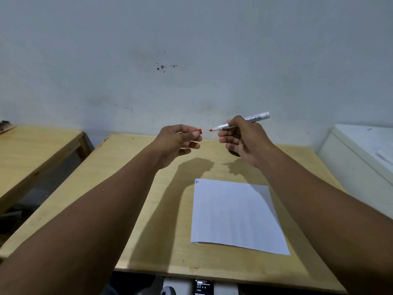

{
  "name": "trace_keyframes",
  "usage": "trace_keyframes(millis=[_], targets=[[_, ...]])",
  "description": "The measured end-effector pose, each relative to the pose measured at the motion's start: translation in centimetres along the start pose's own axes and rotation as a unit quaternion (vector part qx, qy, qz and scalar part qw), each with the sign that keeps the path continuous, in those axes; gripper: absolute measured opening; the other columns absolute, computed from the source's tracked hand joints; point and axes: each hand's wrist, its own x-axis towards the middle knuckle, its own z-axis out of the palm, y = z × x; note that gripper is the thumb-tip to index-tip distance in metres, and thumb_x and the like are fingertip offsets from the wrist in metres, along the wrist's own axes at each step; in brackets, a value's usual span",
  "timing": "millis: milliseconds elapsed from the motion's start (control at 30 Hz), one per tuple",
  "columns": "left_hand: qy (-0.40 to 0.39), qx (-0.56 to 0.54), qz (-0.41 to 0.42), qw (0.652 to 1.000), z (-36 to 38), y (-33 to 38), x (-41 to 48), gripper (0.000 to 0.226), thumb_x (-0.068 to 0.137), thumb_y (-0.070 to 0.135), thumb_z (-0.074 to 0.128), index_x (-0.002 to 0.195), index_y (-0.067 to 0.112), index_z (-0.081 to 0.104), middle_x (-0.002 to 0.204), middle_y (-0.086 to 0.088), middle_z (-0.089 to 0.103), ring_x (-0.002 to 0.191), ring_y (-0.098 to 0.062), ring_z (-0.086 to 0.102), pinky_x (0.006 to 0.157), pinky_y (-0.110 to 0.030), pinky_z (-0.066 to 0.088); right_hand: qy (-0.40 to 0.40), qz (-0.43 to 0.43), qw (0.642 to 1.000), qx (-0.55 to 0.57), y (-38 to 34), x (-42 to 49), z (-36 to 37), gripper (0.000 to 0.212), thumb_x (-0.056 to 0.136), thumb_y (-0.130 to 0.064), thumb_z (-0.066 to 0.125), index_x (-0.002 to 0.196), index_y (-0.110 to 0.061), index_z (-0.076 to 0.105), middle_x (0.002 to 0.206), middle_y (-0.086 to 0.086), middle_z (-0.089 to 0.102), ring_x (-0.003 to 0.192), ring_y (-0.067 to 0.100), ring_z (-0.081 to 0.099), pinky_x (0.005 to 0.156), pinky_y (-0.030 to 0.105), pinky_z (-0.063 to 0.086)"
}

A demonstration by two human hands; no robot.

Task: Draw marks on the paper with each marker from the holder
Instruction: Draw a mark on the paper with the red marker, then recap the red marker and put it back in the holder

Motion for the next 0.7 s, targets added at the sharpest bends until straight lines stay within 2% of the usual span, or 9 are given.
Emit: trace_keyframes(millis=[133,333,533,633,700], targets=[[-0.019,-0.022,-0.006,1.000,0.9,0.8,0.4,0.019,0.091,0.018,0.073,0.109,0.012,0.071,0.087,0.001,0.077,0.073,-0.017,0.070,0.071,-0.028,0.048,0.004,-0.017,1.000,0.004,-0.4,0.5,0.0,0.019,0.095,-0.014,0.058,0.090,0.001,0.067,0.071,0.012,0.069,0.049,0.015,0.066,0.050,0.024,0.045],[-0.044,-0.041,-0.007,0.998,1.9,1.2,0.8,0.021,0.091,0.017,0.073,0.111,0.010,0.070,0.089,-0.002,0.077,0.072,-0.018,0.071,0.069,-0.026,0.050,-0.013,-0.023,1.000,-0.004,-0.5,0.7,-0.4,0.019,0.094,-0.014,0.060,0.087,0.001,0.070,0.074,0.014,0.070,0.051,0.017,0.067,0.052,0.025,0.046],[-0.053,-0.045,0.007,0.998,3.2,1.3,1.6,0.008,0.092,0.015,0.072,0.096,0.009,0.070,0.079,-0.003,0.073,0.067,-0.015,0.069,0.068,-0.025,0.052,-0.033,-0.021,0.999,0.011,-0.3,1.1,-0.7,0.020,0.099,-0.014,0.061,0.084,-0.003,0.066,0.069,0.011,0.068,0.047,0.013,0.063,0.050,0.024,0.043],[-0.044,-0.038,0.021,0.998,3.7,1.3,2.2,0.007,0.092,0.016,0.073,0.092,0.009,0.070,0.076,-0.004,0.072,0.064,-0.015,0.068,0.067,-0.026,0.053,-0.038,-0.001,0.999,0.012,-0.6,1.6,-1.2,0.019,0.099,-0.019,0.064,0.087,-0.005,0.065,0.070,0.010,0.068,0.047,0.013,0.061,0.047,0.024,0.039],[-0.022,-0.010,0.041,0.999,4.1,1.5,2.6,0.009,0.092,0.017,0.073,0.092,0.008,0.070,0.075,-0.005,0.070,0.062,-0.017,0.068,0.065,-0.026,0.052,-0.045,0.022,0.998,-0.039,-1.2,2.3,-2.0,0.024,0.099,-0.031,0.066,0.092,-0.007,0.065,0.069,0.010,0.070,0.048,0.015,0.060,0.049,0.026,0.039]])
